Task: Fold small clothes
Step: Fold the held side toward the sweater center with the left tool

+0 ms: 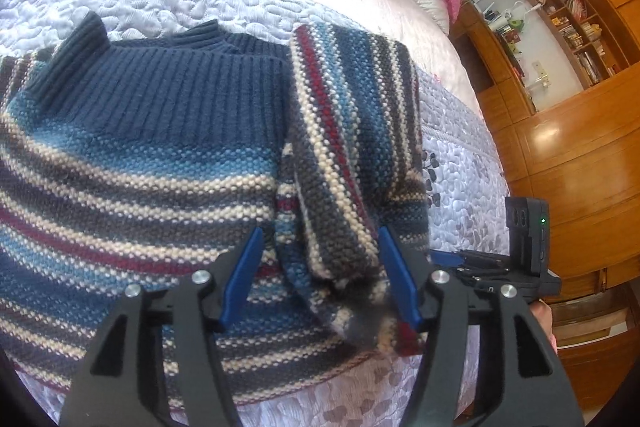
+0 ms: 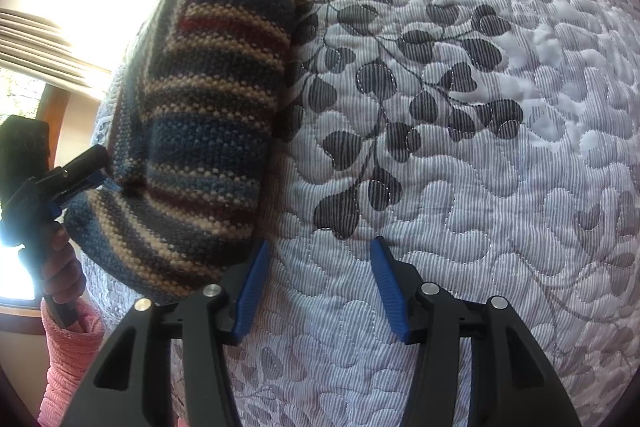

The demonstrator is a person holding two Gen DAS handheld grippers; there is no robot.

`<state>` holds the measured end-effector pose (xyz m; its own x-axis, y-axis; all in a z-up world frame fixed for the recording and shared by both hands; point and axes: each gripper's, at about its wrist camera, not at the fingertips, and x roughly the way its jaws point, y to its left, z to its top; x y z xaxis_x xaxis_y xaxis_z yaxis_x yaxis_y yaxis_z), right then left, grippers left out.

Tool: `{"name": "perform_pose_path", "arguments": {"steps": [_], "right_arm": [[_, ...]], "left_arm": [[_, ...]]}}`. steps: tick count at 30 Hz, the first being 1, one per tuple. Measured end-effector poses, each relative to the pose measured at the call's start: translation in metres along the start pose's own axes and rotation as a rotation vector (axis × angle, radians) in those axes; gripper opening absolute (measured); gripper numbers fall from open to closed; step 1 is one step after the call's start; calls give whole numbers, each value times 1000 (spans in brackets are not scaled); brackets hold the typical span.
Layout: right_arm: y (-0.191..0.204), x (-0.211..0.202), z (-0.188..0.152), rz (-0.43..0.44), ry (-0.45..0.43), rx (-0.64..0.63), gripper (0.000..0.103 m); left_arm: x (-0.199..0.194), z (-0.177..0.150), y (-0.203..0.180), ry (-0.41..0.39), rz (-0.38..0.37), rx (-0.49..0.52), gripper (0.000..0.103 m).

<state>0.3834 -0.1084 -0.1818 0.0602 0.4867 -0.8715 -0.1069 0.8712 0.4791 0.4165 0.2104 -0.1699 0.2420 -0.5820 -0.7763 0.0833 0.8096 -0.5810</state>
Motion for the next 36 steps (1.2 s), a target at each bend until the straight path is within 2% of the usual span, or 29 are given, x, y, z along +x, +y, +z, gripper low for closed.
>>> {"name": "perform_pose_path", "arguments": {"steps": [4, 9, 15, 20, 22, 28, 33, 34, 35, 36], "right_arm": [[5, 2, 1, -17, 0, -12, 54], [6, 3, 2, -1, 4, 1, 54], [2, 2, 5, 8, 0, -3, 54], [-3, 3, 7, 8, -2, 0, 54], [-3, 3, 7, 8, -2, 3, 54], [1, 6, 6, 2, -3, -3, 56], [2, 8, 7, 0, -2, -9, 56], [3, 8, 7, -2, -2, -13, 56], [4, 8, 7, -4, -2, -17, 56], [4, 8, 6, -3, -2, -19, 56]], "left_arm": [[14, 9, 11, 33, -59, -50, 62], [29, 14, 13, 50, -90, -75, 62], [25, 6, 9, 34, -130, -99, 63], [10, -15, -4, 37, -49, -26, 63], [11, -20, -4, 57, -46, -30, 63], [8, -17, 4, 41, -174, -111, 59], [24, -6, 1, 61, -160, -98, 59], [28, -5, 2, 64, -154, -101, 57], [31, -4, 4, 65, -146, -109, 45], [33, -5, 5, 66, -134, -110, 42]]}}
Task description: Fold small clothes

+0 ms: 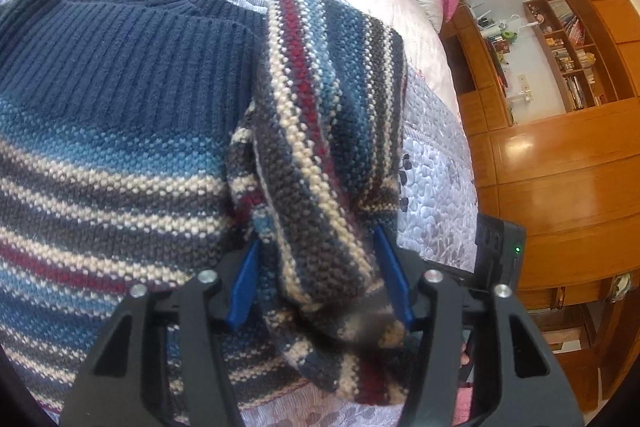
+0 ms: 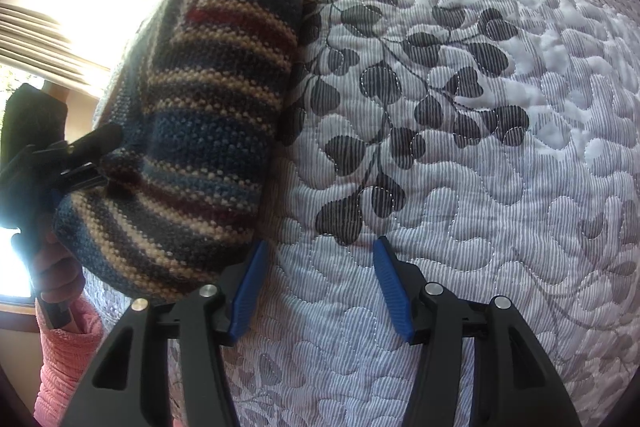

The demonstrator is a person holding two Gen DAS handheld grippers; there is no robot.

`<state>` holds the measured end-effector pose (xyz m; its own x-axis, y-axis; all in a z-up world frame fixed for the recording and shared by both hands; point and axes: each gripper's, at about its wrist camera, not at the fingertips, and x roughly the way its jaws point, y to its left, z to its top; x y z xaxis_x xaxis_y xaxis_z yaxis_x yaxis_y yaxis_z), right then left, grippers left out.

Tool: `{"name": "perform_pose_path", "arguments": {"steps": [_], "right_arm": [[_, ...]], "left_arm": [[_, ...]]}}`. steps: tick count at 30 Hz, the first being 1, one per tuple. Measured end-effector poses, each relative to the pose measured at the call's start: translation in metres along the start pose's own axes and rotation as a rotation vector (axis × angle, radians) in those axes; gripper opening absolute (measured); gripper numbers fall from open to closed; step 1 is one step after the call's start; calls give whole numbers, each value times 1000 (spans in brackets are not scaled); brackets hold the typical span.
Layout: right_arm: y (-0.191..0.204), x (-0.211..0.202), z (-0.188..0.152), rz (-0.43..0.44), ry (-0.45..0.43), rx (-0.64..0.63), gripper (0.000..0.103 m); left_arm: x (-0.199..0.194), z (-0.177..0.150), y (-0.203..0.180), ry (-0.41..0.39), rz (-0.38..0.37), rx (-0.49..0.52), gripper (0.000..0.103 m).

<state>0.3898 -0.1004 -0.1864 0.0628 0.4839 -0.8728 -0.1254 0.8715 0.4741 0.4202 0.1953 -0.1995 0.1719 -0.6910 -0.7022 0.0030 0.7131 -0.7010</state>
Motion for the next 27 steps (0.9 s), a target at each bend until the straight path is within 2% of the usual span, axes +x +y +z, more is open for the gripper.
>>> {"name": "perform_pose_path", "arguments": {"steps": [2, 4, 8, 17, 22, 27], "right_arm": [[-1, -1, -1, 8, 1, 3, 56], [-3, -2, -2, 15, -1, 10, 56], [-4, -8, -5, 13, -11, 14, 56], [20, -34, -10, 42, -53, -22, 56], [46, -34, -13, 59, -54, -67, 56], [72, -26, -14, 75, -39, -122, 56]], "left_arm": [[-2, -1, -1, -17, 8, 17, 31], [-8, -2, -5, -47, 19, 46, 27], [-36, -10, 2, -132, -45, 29, 25], [-117, -22, 32, -239, -65, -11, 24], [-182, -31, 70, -315, -24, -69, 24], [-236, -32, 114, -369, 70, -134, 24]]}}
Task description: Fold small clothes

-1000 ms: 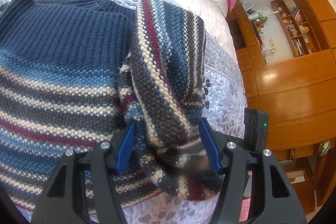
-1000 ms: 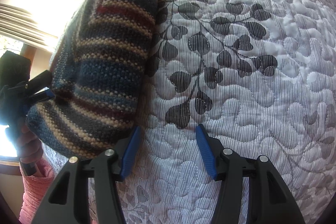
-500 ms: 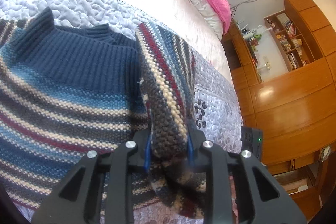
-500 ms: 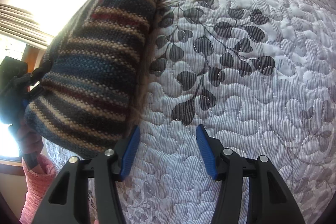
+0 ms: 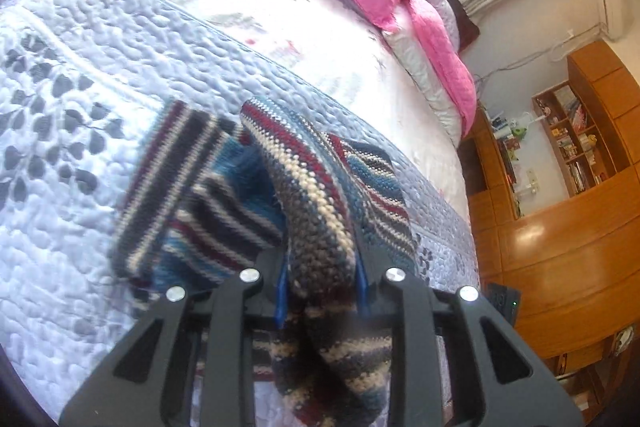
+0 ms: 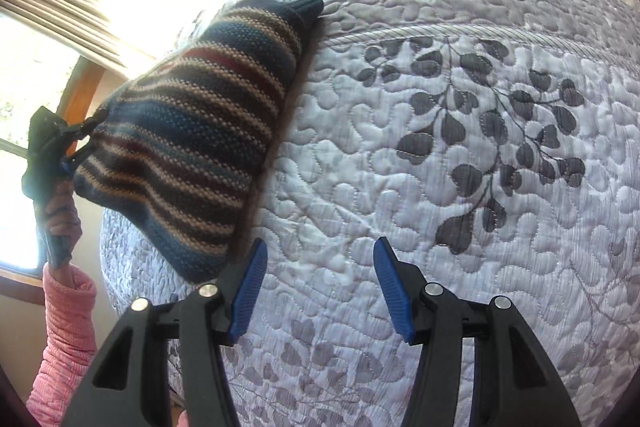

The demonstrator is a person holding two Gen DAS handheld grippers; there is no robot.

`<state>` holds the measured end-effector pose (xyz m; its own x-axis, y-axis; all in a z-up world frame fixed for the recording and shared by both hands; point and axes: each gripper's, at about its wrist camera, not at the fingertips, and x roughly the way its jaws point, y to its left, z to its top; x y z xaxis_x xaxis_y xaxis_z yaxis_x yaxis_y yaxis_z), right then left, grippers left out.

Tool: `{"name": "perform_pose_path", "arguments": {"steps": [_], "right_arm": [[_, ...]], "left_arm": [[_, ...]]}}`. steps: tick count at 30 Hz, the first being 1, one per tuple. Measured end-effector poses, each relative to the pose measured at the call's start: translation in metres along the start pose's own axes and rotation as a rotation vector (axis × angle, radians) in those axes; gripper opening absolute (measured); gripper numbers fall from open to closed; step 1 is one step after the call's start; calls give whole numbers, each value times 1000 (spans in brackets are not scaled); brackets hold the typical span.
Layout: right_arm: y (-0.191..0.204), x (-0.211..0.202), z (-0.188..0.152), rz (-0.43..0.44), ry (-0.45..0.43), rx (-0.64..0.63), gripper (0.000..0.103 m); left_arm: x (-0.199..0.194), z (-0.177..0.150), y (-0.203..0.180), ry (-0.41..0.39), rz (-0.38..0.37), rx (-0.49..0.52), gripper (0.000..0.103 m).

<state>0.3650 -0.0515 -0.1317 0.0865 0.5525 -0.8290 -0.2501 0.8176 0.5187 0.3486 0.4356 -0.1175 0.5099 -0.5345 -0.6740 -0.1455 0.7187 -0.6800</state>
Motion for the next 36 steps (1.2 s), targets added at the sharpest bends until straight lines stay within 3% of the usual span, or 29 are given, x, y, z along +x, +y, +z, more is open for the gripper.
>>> {"name": "perform_pose_path", "arguments": {"steps": [4, 9, 11, 15, 20, 23, 27, 28, 29, 30, 32, 36], "right_arm": [[22, 12, 4, 19, 17, -33, 56], [49, 30, 11, 67, 44, -42, 57], [60, 37, 14, 73, 49, -51, 59], [79, 42, 13, 97, 65, -56, 61], [102, 48, 10, 76, 84, -65, 68], [112, 60, 9, 59, 111, -51, 70], [115, 81, 7, 39, 148, -29, 68], [115, 86, 5, 39, 160, -25, 54], [114, 91, 4, 51, 176, -19, 40], [114, 94, 2, 59, 186, -9, 31], [117, 90, 0, 45, 175, -37, 26], [124, 78, -8, 12, 159, -114, 22]], "left_arm": [[-15, 7, 46, -9, 56, -58, 24], [27, -7, 78, 95, 118, -89, 25], [37, -11, 82, 98, 129, -90, 27], [24, -15, 80, 77, 103, -89, 32], [-12, -34, 64, 65, 114, -24, 51], [-17, -51, 54, 95, 139, 20, 56], [-12, -66, 46, 130, 118, 39, 56], [-10, -68, 45, 126, 138, 53, 52], [-7, -69, 44, 130, 165, 66, 32], [-2, -69, 45, 151, 173, 66, 22], [7, -71, 52, 192, 172, 38, 13], [11, -80, 59, 201, 223, 81, 10]]}}
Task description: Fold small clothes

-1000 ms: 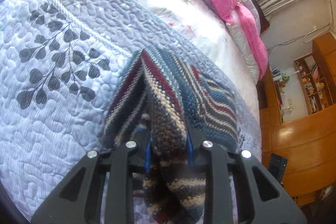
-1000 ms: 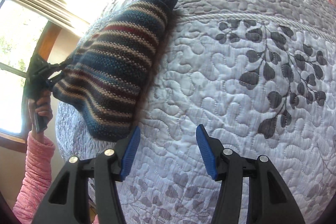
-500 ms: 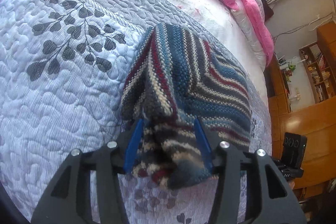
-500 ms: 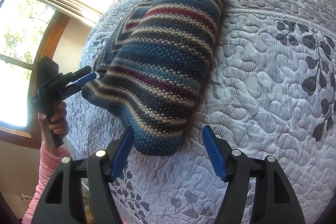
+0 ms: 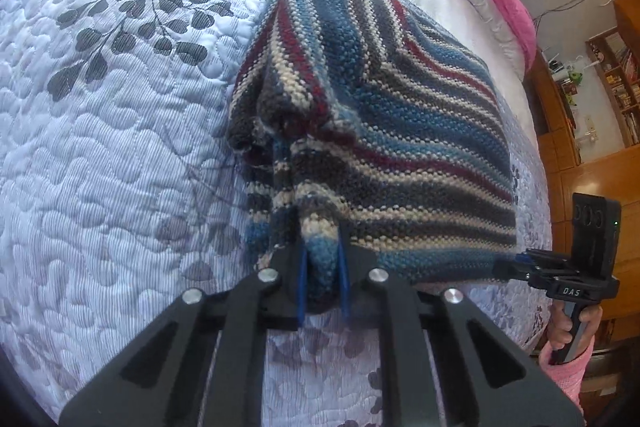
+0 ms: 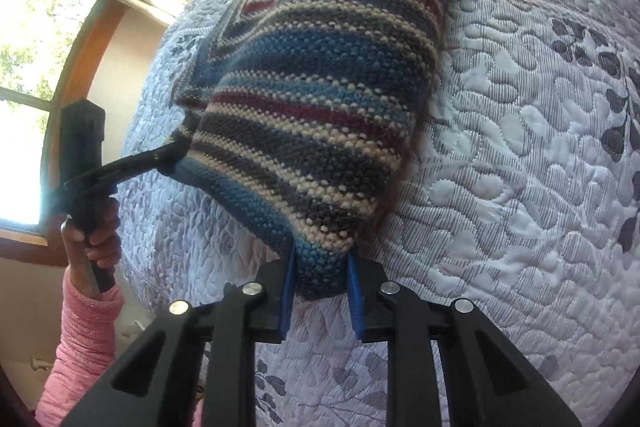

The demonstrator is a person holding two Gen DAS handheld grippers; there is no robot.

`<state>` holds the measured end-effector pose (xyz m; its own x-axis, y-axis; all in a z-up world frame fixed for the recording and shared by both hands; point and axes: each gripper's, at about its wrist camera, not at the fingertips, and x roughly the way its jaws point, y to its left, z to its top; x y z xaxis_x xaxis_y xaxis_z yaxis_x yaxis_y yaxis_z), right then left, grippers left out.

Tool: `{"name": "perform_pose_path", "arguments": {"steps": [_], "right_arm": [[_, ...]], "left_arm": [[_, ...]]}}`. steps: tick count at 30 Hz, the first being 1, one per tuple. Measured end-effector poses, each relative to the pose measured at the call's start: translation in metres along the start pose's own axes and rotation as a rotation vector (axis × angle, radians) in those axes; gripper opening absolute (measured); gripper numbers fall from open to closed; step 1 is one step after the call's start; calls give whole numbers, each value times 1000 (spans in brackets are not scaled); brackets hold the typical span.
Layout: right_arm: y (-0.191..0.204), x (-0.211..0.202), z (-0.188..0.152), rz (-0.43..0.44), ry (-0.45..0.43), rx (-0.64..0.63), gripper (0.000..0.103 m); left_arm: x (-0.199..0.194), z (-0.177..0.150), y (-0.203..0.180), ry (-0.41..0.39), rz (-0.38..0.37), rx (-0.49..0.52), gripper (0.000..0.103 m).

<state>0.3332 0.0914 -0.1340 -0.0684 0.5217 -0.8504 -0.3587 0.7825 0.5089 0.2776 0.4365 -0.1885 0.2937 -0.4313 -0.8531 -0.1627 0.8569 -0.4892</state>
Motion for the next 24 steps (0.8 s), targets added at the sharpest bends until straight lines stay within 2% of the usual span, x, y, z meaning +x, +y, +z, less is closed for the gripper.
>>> {"name": "perform_pose_path", "arguments": {"steps": [4, 9, 11, 12, 13, 15, 16, 17, 19, 21, 24], "right_arm": [[-13, 23, -4, -29, 52, 24, 22], [-21, 34, -6, -32, 61, 35, 23], [-17, 32, -7, -43, 62, 10, 26], [-15, 28, -6, -45, 58, -6, 31], [-11, 27, -3, -48, 56, -13, 41], [-4, 15, 1, -58, 30, -39, 46], [-1, 6, 3, -65, 8, -57, 47], [1, -1, 8, -69, -11, -67, 48], [1, -17, 20, -76, -49, -64, 56], [-3, -27, 36, -86, -80, -44, 57], [-12, -31, 56, -71, -109, 1, 57]], "left_arm": [[18, -6, 11, 15, 18, 3, 10], [30, -6, 11, 10, 35, 26, 10], [28, -5, 10, 10, 37, 25, 13], [26, -5, 8, 10, 32, 31, 14], [19, -3, 5, 7, 22, 37, 17], [4, -3, 1, 0, -19, 47, 36], [-6, -1, 1, -22, -33, 53, 56], [-17, 1, -3, -56, -25, 67, 65], [-35, 16, -3, -107, 2, 89, 66], [-41, 39, 1, -131, 8, 66, 66], [-28, 80, 4, -109, -26, 2, 66]]}}
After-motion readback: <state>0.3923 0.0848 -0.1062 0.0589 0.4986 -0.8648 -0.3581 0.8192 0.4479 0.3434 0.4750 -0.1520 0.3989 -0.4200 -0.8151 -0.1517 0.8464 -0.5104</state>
